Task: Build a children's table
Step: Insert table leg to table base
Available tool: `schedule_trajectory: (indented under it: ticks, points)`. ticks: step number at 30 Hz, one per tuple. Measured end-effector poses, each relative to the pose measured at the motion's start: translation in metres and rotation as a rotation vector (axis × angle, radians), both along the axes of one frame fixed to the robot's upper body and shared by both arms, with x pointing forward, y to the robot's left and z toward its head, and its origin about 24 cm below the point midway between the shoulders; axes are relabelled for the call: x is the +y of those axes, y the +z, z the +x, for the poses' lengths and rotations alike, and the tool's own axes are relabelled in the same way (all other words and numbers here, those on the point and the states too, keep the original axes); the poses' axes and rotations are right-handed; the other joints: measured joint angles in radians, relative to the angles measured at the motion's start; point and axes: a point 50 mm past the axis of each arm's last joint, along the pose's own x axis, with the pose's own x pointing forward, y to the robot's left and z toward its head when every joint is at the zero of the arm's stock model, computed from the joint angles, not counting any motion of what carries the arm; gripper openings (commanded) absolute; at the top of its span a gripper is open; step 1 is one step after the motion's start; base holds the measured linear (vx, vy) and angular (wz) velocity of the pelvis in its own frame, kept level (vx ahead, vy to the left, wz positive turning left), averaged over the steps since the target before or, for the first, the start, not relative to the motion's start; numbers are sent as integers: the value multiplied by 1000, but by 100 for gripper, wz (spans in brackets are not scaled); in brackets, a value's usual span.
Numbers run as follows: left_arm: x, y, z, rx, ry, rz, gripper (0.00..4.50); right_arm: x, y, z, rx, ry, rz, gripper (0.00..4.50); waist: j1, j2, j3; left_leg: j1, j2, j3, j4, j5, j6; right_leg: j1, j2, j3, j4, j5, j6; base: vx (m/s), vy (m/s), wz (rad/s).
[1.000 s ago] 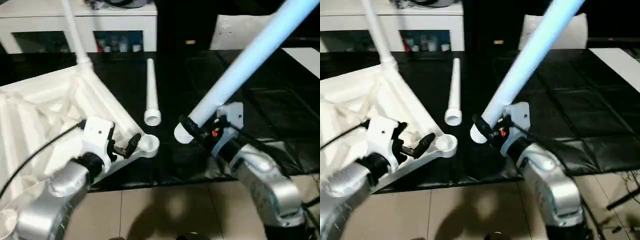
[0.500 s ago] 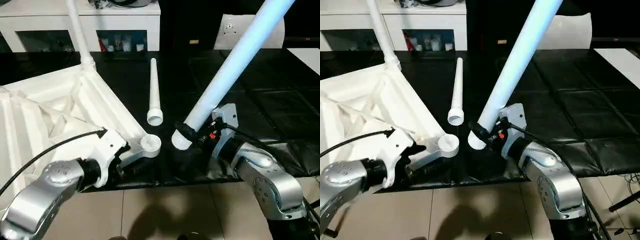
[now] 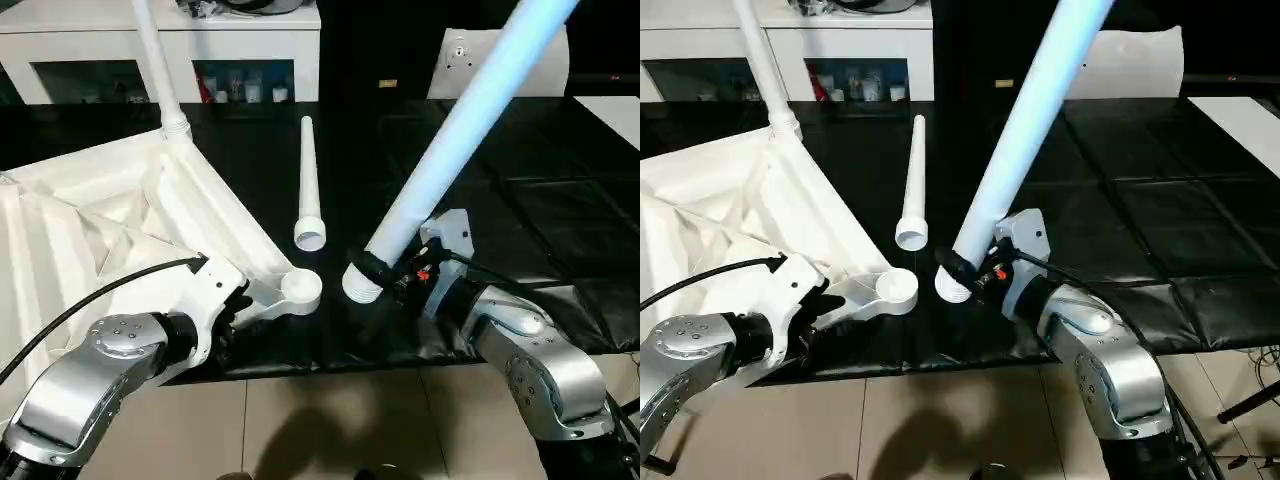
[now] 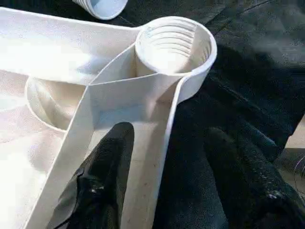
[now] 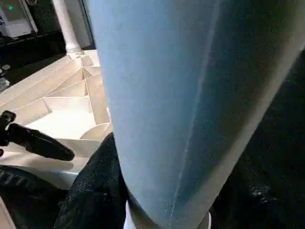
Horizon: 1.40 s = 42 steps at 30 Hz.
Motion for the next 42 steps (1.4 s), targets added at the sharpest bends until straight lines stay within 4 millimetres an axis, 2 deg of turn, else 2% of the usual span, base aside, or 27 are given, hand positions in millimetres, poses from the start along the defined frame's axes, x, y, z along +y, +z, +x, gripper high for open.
schedule_trajectory:
  ticks: [3,6,10,12,16,17,26,31,33,36,38,42]
  points:
    - [-2,-1,0,15,2,-9,224,1,-1,0,2,4,-3,188,0,0,0,0,0,1,0,0,0,0,0,0,0,0,0,0,0,0]
    - [-3,-1,-1,25,2,-14,189,3,-4,0,12,12,-11,188,-1,0,0,0,0,0,0,0,0,0,0,0,0,0,0,0,0,0]
    - [-2,-2,-1,27,2,-6,175,3,-4,0,11,10,-19,188,-1,0,0,0,0,1,0,0,0,0,0,0,0,0,0,0,0,0]
    - [-2,-3,-1,32,4,0,144,2,-4,0,11,9,-21,188,-1,0,0,0,0,1,0,0,0,0,0,0,0,0,0,0,0,0]
    - [-1,-4,-1,37,0,36,127,2,-4,0,9,9,-24,188,-1,0,0,0,0,1,0,0,0,0,0,0,0,0,0,0,0,0]
    - [-1,-6,-1,41,-1,46,101,3,-4,0,8,9,-25,188,-1,0,0,0,0,1,0,0,0,0,0,0,0,0,1,0,0,0]
    - [2,-8,2,23,-20,111,32,5,-3,0,-8,19,-33,188,-1,1,1,0,0,1,0,0,0,0,0,0,-1,0,1,0,0,0]
    - [3,-8,6,-8,-64,112,3,15,2,8,-37,75,-51,188,-15,-2,4,-1,0,1,-1,0,0,-2,0,1,-1,0,0,0,0,0]
    - [7,-9,10,-46,-122,102,3,20,4,14,-40,86,-40,188,-18,-7,7,-1,0,1,-4,0,0,-3,0,1,-1,0,0,0,0,0]
    - [6,-11,11,-86,-200,101,0,22,5,16,-37,92,-30,188,-11,-10,9,0,0,1,-7,0,0,-3,0,0,-1,1,-5,0,0,0]
    - [7,-11,14,-113,-258,123,0,24,3,18,-25,99,-22,188,4,-11,9,0,0,1,-9,0,0,-3,0,0,-2,1,-6,0,0,0]
    - [11,-12,19,-134,-288,132,0,27,7,20,-46,110,-11,188,16,-14,9,1,0,5,-12,4,-3,-3,-3,0,-1,1,-6,0,0,0]
